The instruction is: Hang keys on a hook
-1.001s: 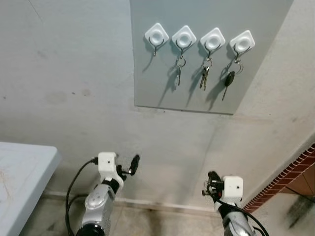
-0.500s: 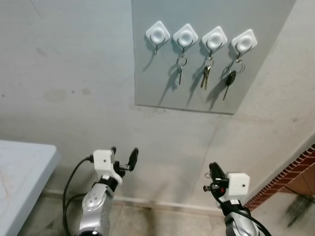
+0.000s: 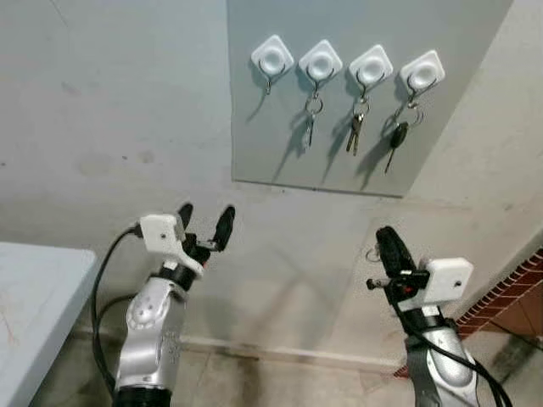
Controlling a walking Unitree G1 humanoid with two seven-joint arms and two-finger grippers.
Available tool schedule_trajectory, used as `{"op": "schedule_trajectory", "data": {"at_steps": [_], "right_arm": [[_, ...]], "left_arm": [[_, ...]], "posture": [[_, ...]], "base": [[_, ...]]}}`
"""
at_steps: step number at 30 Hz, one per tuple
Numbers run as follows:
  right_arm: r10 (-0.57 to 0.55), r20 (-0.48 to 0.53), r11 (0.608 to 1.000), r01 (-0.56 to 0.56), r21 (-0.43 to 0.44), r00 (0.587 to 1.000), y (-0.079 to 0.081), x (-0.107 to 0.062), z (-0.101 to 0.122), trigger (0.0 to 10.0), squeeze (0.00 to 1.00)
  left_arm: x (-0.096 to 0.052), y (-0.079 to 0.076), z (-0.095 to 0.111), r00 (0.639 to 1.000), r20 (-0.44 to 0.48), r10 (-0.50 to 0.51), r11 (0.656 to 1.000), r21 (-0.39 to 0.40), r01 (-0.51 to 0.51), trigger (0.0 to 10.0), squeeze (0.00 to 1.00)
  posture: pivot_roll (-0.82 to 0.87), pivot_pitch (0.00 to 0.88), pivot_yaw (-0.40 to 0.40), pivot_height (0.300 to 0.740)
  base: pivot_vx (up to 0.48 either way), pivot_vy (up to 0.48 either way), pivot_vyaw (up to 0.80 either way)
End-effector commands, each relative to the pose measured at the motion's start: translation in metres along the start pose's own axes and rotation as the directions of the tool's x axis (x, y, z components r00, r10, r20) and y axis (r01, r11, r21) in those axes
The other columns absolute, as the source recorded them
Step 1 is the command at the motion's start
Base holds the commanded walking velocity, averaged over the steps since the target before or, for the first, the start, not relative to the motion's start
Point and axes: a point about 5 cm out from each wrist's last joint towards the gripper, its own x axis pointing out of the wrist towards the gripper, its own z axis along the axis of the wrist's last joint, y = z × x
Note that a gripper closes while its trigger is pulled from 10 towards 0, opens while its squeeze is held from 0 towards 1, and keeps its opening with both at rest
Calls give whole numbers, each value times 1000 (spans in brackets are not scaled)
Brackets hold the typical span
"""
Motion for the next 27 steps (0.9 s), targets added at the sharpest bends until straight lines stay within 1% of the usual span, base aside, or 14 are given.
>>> {"op": "schedule_trajectory", "data": {"at_steps": [1, 4, 7, 12, 18, 21, 23, 24, 25, 27], "right_arm": [[-53, -31, 999, 52, -15, 998, -11, -5, -5, 10000, 0], [-93, -28, 996, 93, 0, 995, -18, -3, 2, 10000, 0], [-117, -22, 993, 117, -11, 993, -22, -1, 5, 10000, 0], [-133, -23, 991, 132, -18, 991, -25, 0, 5, 10000, 0], [-138, -29, 990, 137, -17, 990, -24, 1, 5, 10000, 0], [-125, -21, 992, 124, -15, 992, -21, 4, 7, 10000, 0], [-86, -16, 996, 86, -10, 996, -16, 8, 10, 10000, 0], [-60, -14, 998, 60, -4, 998, -12, 10, 11, 10000, 0], [13, -12, 1000, -13, 11, 1000, -2, 17, 15, 10000, 0], [73, -8, 997, -73, 16, 997, 7, 23, 17, 10000, 0]], "left_arm": [[-3, 4, -1, 1000, -20, 20, 1000, -2, -20, 10000, 0], [-4, 9, 1, 998, -39, 51, 998, -25, -52, 10000, 0], [-1, 11, 4, 997, -45, 56, 998, -21, -57, 10000, 0], [2, 12, 6, 997, -48, 55, 998, -12, -56, 10000, 0], [6, 13, 9, 997, -55, 61, 998, -15, -61, 10000, 0], [8, 12, 12, 997, -47, 63, 998, -17, -63, 10000, 0], [10, 11, 16, 998, -38, 59, 998, -15, -60, 10000, 0], [10, 9, 18, 998, -32, 57, 998, -14, -57, 10000, 0], [12, 6, 23, 999, -15, 45, 999, -7, -45, 10000, 0], [15, 2, 28, 999, 0, 33, 999, 4, -33, 10000, 0]], "posture": [[-40, 0, -25, 740], [-42, 0, -22, 740], [-43, 0, -19, 740], [-47, 0, -15, 740], [-48, 7, -13, 740], [-47, 12, -13, 740], [-47, 14, -12, 740], [-47, 14, -12, 740], [-45, 16, -12, 740], [-42, 17, -15, 740]], "base": [[0, 0, 0], [0, 0, 0], [0, 0, 0], [0, 0, 0], [0, 0, 0], [0, 0, 0], [0, 0, 0], [0, 0, 0], [0, 0, 0], [0, 0, 0]]}}
